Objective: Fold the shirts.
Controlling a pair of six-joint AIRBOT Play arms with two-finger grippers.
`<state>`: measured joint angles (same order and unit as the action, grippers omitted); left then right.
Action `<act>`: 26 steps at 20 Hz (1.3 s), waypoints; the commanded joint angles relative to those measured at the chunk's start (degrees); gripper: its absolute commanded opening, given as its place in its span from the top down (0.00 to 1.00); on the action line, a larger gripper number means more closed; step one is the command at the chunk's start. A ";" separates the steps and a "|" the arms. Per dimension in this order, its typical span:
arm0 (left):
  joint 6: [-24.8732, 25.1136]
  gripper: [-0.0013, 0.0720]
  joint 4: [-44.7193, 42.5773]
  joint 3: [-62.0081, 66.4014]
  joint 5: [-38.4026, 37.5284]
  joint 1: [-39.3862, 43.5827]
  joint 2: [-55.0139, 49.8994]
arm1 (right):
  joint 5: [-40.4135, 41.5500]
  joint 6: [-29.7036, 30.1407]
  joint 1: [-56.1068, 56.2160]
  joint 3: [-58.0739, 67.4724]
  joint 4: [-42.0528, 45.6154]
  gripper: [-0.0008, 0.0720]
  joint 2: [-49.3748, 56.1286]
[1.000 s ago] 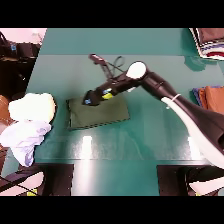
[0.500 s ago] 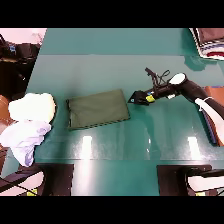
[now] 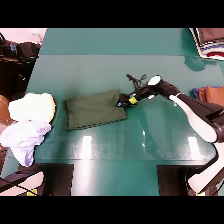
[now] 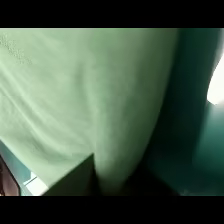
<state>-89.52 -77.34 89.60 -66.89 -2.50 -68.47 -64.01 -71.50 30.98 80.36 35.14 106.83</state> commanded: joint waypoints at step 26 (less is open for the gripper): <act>-0.07 0.95 9.09 -0.02 0.35 0.02 -0.04 | 10.80 -1.09 -61.83 -0.96 7.04 0.96 -31.52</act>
<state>-89.58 -68.79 89.58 -66.67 -2.50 -68.47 -52.53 -72.51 -27.49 75.64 41.91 74.89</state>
